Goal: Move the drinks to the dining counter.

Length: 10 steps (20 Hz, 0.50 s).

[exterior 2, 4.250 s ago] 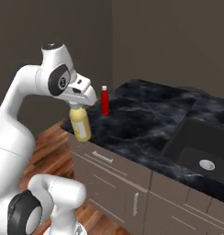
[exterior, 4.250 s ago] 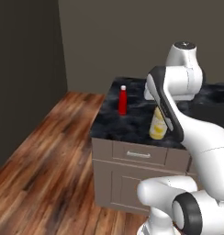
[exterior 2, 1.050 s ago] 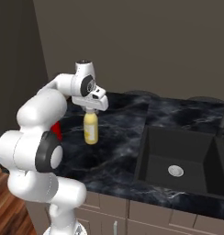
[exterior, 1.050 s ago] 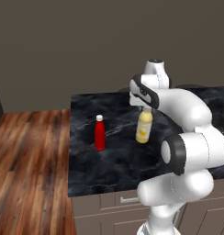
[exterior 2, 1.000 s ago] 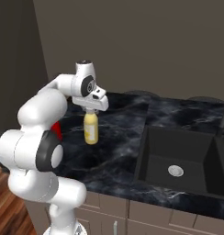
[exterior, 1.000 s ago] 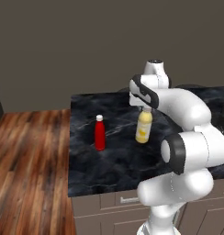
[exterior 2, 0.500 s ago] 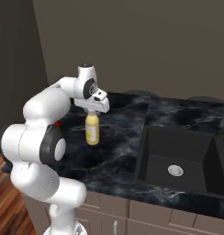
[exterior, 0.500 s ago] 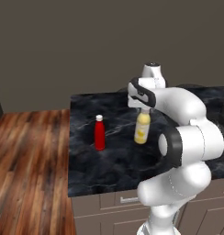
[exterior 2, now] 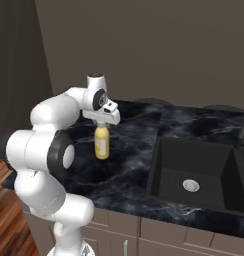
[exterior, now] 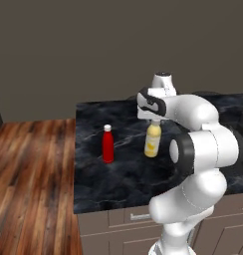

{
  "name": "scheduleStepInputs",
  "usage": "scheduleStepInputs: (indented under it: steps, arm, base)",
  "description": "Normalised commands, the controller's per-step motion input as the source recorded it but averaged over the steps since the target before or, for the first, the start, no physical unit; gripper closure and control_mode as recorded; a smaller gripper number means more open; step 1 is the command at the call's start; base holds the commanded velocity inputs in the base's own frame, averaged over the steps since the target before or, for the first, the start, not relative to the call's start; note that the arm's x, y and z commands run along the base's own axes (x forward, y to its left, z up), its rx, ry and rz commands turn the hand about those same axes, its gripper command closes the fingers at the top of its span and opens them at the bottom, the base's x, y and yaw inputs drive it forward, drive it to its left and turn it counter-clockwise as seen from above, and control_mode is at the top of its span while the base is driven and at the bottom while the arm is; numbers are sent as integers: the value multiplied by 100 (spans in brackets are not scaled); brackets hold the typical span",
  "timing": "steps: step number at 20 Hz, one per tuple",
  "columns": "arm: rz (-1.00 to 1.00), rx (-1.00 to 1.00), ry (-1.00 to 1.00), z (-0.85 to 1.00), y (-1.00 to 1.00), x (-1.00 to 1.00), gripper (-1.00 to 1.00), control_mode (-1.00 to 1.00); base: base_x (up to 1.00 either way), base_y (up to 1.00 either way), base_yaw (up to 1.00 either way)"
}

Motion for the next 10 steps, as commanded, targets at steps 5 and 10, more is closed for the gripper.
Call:
scheduleStepInputs:
  steps: [5, 10]
  arm:
    - [0, 0, 3, -12, 0, 17, 100, -100]
    - [0, 0, 1, -10, 0, 9, 100, -100]
  base:
    - [0, 0, 0]
    - [0, 0, 0]
